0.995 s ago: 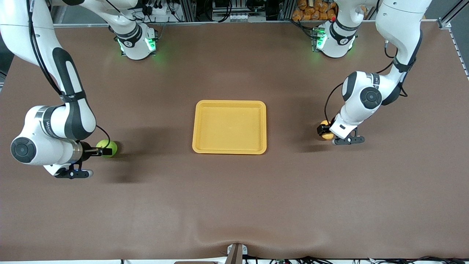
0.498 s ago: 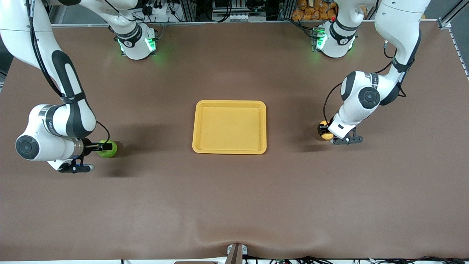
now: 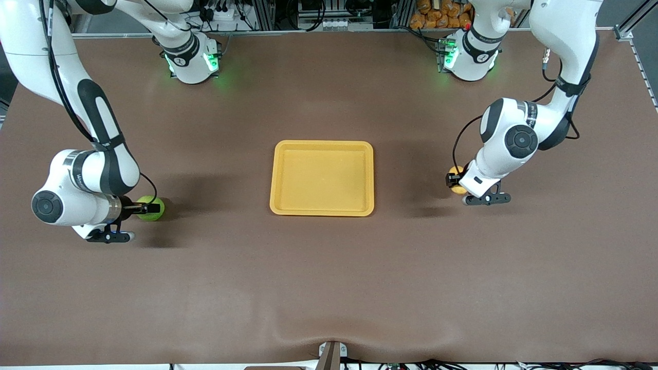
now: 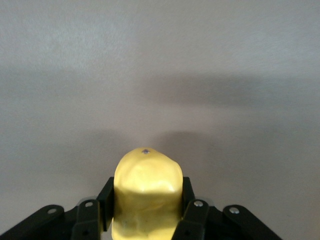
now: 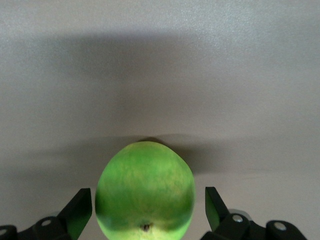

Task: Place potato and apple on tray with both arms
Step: 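Close the right gripper on the apple while the left gripper grasps the potato, then lift the potato toward the tray with the left gripper while the right carries the apple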

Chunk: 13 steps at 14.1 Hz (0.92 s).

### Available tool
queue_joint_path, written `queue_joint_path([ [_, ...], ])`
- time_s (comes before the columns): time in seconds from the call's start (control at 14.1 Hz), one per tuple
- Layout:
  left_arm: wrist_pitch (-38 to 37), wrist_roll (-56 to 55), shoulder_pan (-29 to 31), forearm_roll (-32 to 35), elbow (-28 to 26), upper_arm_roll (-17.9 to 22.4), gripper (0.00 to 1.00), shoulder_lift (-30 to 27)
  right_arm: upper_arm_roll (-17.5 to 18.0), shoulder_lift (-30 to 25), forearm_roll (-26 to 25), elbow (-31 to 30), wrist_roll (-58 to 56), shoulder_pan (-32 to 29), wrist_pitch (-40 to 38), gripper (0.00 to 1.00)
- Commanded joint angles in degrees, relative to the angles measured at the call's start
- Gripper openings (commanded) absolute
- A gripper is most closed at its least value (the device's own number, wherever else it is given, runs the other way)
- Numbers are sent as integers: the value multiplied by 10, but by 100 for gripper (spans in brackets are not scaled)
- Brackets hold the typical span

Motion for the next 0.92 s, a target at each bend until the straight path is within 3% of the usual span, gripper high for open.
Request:
queue_joint_path([
  [0.0,-49,-29,0,6,43,-21,0,-5,8,-2,13,0,3,-11,10,63],
  [0.14,-70,-42,-6,6,79,-40,0,2,8,-3,13,1,3,-9,10,55],
  [0.36,-81,-112,-23,6,118,-65,0,19,9,-23,12,12,1,-2,2,56],
  [0.64,-81,-203,-86,6,174,-65,0,59,11,-54,9,24,-4,12,-11,60],
  [0.85,-81,-247,-128,6,218,-62,0,97,14,-74,13,27,3,33,-65,60],
])
